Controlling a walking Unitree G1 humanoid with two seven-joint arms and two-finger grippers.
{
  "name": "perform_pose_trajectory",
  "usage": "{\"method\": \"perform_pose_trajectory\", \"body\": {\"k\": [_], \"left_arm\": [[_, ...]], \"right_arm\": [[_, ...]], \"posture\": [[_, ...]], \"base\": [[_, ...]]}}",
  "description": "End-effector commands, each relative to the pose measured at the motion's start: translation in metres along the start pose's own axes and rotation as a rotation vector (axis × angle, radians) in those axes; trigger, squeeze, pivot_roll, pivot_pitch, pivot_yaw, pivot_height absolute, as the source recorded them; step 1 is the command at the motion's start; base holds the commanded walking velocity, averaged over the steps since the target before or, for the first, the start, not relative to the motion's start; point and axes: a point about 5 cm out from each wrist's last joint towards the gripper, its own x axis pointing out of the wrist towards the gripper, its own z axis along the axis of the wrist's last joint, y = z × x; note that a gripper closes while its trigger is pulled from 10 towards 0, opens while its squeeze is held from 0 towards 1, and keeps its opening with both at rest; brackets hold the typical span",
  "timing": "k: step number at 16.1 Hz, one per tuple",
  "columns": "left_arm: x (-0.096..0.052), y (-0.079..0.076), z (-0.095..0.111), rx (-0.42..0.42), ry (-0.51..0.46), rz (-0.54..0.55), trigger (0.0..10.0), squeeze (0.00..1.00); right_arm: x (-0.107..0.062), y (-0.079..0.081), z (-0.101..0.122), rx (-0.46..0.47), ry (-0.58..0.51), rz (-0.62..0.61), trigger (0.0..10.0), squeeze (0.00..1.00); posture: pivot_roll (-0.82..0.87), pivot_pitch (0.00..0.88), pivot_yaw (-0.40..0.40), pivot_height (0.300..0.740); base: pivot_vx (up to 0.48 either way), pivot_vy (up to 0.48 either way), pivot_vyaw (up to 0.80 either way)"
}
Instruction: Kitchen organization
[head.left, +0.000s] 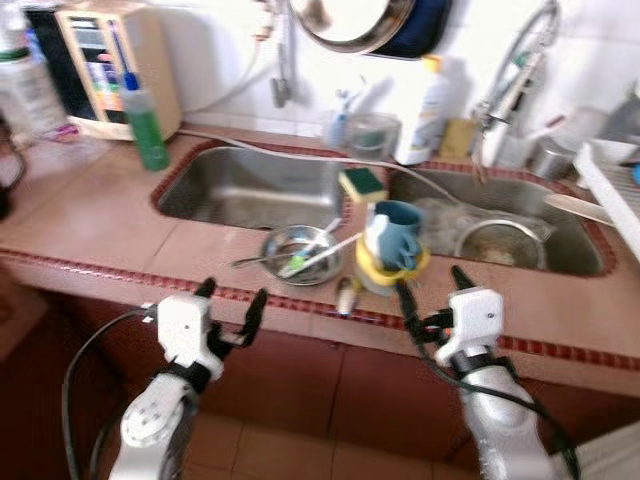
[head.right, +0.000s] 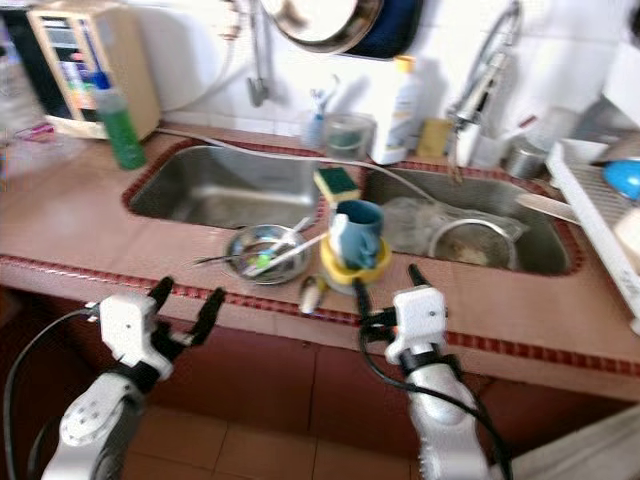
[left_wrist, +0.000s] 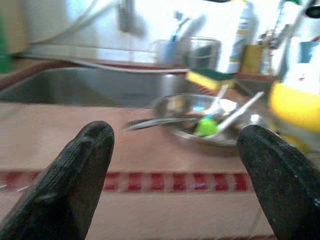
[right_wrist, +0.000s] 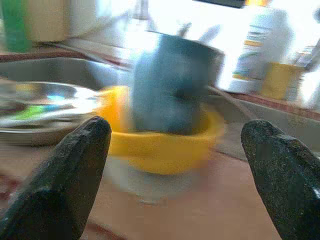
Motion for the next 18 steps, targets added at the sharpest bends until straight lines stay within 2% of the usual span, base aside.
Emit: {"method": "perform_pose_trajectory", "body": {"k": [1, 4, 8, 11, 14, 18], "left_arm": [[0.0, -0.001, 0.003, 0.008, -0.016, -0.008, 10.0, 0.0], [0.002, -0.009, 0.006, 0.047, -0.018, -0.054, 10.0, 0.0], [0.001, -0.042, 0.001, 0.061, 0.019, -0.177, 10.0, 0.0], [0.005, -0.053, -0.003, 0.056, 0.06, -0.21, 10.0, 0.0], [0.009, -0.054, 0.0, 0.054, 0.052, -0.218, 10.0, 0.0], [0.006, -0.048, 0.002, 0.067, 0.055, -0.217, 10.0, 0.0]], "right_arm": [[0.0, -0.001, 0.001, -0.007, -0.005, 0.007, 10.0, 0.0], [-0.001, 0.001, 0.003, 0.015, -0.019, 0.031, 10.0, 0.0], [0.003, -0.006, 0.008, 0.003, -0.036, 0.034, 10.0, 0.0], [0.004, -0.005, 0.01, 0.05, -0.044, 0.069, 10.0, 0.0], [0.006, -0.008, 0.013, 0.062, -0.058, 0.071, 10.0, 0.0], [0.002, -0.016, 0.01, 0.035, -0.051, -0.006, 10.0, 0.0]], "posture": [[-0.13, 0.0, -0.001, 0.74], [-0.13, 0.0, 0.0, 0.74], [-0.14, 0.0, -0.004, 0.74], [-0.14, 0.0, -0.005, 0.74], [-0.14, 0.0, -0.003, 0.74], [-0.14, 0.0, -0.003, 0.74]], "base": [[0.0, 0.0, 0.0], [0.0, 0.0, 0.0], [0.0, 0.0, 0.0], [0.0, 0.0, 0.0], [0.0, 0.0, 0.0], [0.0, 0.0, 0.0]]}}
